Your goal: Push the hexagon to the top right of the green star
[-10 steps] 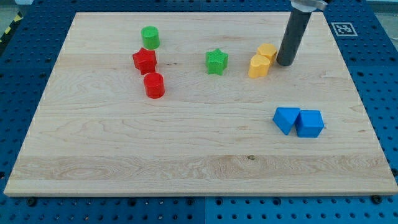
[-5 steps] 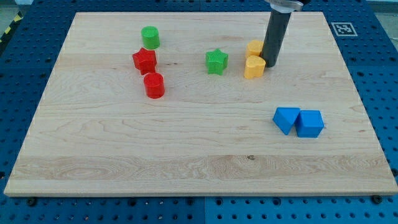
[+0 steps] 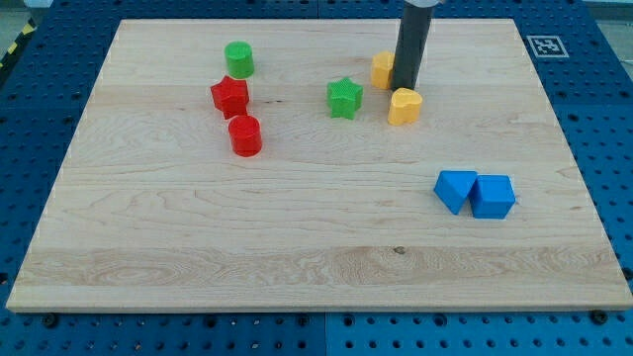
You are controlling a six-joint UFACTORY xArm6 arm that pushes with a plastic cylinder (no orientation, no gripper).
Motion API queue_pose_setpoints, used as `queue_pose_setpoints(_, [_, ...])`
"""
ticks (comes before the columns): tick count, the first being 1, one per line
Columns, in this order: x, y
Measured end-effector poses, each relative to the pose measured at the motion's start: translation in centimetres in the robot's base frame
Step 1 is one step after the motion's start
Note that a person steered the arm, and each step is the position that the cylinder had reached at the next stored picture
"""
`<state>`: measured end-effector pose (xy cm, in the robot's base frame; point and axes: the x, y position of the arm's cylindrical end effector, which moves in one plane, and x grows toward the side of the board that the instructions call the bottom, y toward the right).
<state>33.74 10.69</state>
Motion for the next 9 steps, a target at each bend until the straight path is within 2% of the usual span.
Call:
queue_pose_setpoints(2, [0.0, -0.6])
queue_pose_setpoints(5, [-0.1, -5.9])
queue_pose_setpoints(6, [-0.1, -5.5])
queue_pose_setpoints(8, [0.0, -0.2])
queue_pose_setpoints(9, [3.7, 2.6])
